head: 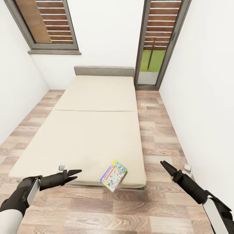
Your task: Put all the toys in the child's room - the three board games (two on the bed and one on the table), the two jigsaw puzzles on the table, and the tennis ball on the table - inside the toy box on the table in the child's room.
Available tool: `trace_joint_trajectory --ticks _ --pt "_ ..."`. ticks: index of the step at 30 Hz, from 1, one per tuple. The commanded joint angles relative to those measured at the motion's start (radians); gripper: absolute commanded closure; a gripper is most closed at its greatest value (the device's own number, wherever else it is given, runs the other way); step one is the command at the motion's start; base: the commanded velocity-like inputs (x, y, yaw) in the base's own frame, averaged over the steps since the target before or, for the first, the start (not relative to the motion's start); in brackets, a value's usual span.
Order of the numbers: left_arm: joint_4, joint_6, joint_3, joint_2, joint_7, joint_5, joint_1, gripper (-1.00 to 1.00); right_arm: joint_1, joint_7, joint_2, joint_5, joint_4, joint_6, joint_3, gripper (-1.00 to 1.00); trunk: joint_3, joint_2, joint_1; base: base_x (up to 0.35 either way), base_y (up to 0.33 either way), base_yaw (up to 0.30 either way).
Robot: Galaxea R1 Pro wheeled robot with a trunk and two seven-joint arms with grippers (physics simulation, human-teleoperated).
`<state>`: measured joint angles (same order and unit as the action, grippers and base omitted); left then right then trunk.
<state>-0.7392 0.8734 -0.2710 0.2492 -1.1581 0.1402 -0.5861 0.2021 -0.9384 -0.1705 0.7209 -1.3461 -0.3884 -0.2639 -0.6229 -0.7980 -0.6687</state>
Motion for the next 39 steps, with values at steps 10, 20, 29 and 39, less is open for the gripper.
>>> trace_joint_trajectory --ticks 10,20,29,39 --pt "0.004 0.016 0.0 -0.003 0.001 0.002 -0.003 -1.0 0.0 -0.001 0.0 0.008 -0.001 -0.009 0.0 -1.0 -0.016 -0.071 -0.038 -0.125 0.0 0.0" --pt "0.02 0.022 -0.001 -0.023 0.003 0.003 -0.003 -1.0 0.0 0.0 0.0 0.008 -0.001 -0.01 0.0 -1.0 -0.03 -0.141 -0.076 -0.04 0.0 0.002" --pt "0.079 0.021 -0.001 -0.034 0.016 0.002 -0.008 -1.0 0.0 0.0 -0.001 0.009 -0.002 -0.012 -0.001 -1.0 -0.049 -0.204 -0.111 -0.031 0.0 0.034" --pt "0.096 0.022 -0.002 -0.038 0.064 0.005 -0.01 -1.0 0.0 0.002 0.0 0.009 -0.001 -0.012 -0.001 -1.0 -0.079 -0.274 -0.149 -0.004 0.0 0.007"
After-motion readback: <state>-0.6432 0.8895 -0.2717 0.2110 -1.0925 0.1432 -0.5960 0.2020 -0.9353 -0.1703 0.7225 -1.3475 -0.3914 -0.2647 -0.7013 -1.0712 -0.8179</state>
